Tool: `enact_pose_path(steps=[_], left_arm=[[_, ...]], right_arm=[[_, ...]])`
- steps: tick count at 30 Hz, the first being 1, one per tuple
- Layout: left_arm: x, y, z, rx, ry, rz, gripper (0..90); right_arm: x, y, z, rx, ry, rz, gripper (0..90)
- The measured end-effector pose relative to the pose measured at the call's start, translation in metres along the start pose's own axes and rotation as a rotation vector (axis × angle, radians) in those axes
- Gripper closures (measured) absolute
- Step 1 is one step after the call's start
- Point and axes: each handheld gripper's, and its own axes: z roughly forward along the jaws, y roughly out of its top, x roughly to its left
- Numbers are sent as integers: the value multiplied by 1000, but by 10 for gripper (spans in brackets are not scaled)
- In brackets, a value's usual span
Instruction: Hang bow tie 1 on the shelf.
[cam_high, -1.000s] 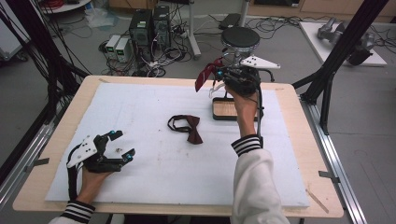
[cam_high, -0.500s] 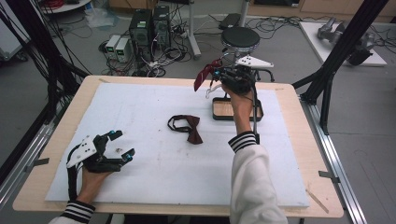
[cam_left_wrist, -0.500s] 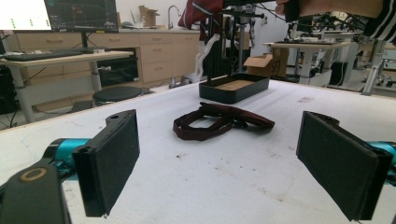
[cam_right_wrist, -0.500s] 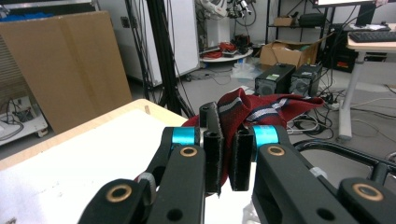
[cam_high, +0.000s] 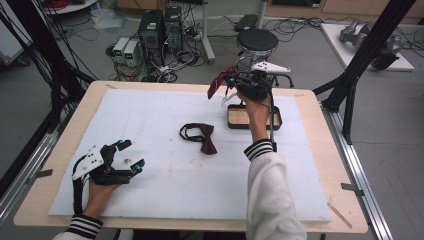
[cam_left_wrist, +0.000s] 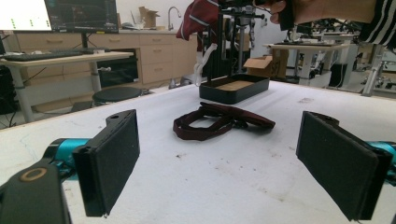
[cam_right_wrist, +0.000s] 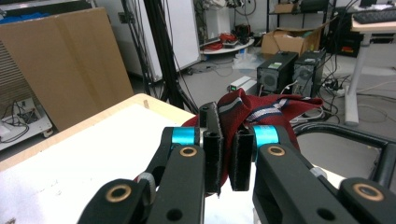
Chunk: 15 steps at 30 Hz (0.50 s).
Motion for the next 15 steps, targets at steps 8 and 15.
enact_pose_path(steps=[8, 15], left_arm=[[0, 0, 0, -1, 2, 0, 140], [0, 0, 0, 0, 2, 2, 140]], right_arm=[[-2, -4, 4, 41, -12, 8, 864], [1, -6, 11, 74, -10, -10, 864]])
